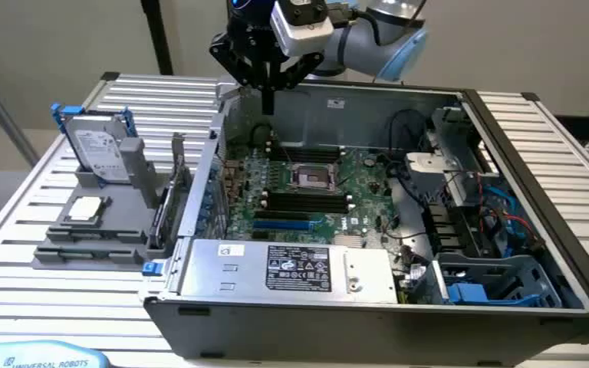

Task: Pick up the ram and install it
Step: 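Reach for the ram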

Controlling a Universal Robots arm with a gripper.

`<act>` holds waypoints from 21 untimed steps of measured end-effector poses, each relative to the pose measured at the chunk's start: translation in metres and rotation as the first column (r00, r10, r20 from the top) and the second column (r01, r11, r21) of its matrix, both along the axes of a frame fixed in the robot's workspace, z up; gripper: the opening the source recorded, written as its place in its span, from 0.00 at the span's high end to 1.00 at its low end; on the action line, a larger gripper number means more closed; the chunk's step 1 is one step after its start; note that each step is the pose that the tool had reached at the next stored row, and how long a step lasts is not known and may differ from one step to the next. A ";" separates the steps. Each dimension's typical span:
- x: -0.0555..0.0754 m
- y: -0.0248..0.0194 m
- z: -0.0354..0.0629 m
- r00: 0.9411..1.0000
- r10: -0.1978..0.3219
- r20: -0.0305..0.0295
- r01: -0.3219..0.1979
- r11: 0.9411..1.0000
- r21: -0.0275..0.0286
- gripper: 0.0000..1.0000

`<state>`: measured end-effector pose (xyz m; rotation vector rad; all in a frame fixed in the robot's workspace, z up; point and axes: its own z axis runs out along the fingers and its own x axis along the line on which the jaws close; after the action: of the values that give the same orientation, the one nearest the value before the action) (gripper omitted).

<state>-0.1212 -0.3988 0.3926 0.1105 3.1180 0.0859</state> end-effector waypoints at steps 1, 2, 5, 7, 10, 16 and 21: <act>0.000 0.0000 0.0000 1.000 0.000 0.000 0.000 1.000 0.000 0.89; 0.000 0.0000 0.0000 1.000 0.000 0.000 0.000 1.000 0.001 0.89; 0.000 0.0000 0.0000 1.000 0.000 0.000 0.000 1.000 0.001 0.89; 0.000 0.0000 0.0000 1.000 0.000 0.000 0.000 1.000 0.001 0.89; 0.000 0.0000 0.0000 1.000 0.000 0.000 0.000 1.000 0.001 0.89; -0.007 -0.0002 0.0000 1.000 0.000 0.000 0.000 1.000 0.001 0.89; -0.030 -0.0020 0.0000 1.000 0.000 0.000 0.000 1.000 0.001 0.89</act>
<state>-0.1509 -0.4008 0.3926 0.1106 3.1180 0.0875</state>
